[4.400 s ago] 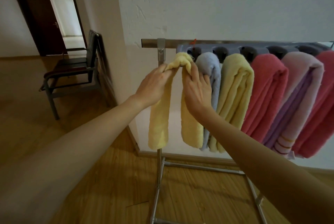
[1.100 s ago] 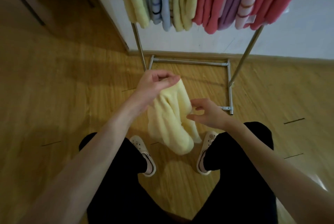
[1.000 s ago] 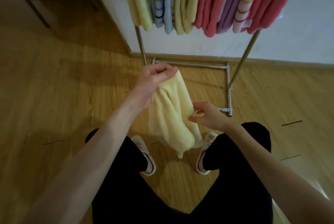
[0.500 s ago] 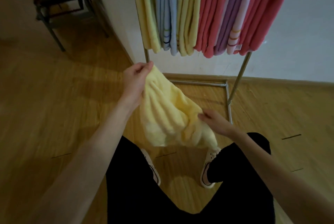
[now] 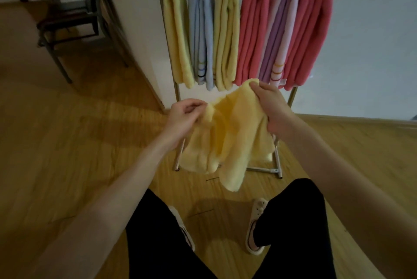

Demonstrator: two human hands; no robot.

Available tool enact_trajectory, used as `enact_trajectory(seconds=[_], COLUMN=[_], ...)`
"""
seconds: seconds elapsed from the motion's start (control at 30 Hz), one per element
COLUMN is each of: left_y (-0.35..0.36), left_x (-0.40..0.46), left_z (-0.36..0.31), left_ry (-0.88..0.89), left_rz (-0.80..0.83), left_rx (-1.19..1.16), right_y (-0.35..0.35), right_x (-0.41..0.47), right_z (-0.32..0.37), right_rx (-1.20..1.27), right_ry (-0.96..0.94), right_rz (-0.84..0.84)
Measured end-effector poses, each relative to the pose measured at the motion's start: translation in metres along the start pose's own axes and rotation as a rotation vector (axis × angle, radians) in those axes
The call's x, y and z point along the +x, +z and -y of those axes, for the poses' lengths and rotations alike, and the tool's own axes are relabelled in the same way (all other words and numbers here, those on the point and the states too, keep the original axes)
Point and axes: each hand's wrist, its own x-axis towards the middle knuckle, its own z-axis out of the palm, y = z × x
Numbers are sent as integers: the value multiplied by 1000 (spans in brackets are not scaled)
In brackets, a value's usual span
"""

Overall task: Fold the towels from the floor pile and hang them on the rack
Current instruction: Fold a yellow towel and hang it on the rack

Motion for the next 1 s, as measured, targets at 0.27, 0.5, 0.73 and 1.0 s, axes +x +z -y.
enact_trajectory(seconds=[0.27,0.5,0.73,1.0], left_y=[-9,-1,9,0], left_x=[-42,-68,-67,-41], left_z=[29,47,38,-26], left_ry=[-77,-75,65,143], left_rz=[226,239,23,-140], left_rx=[64,133,92,-55], right_y=[39,54,24,1], right_x=[17,21,25,20], right_z=[18,22,11,-42], right_rx=[107,197,233,-90], right_ry=[112,182,194,85], right_rz=[-64,-150,-225,-194])
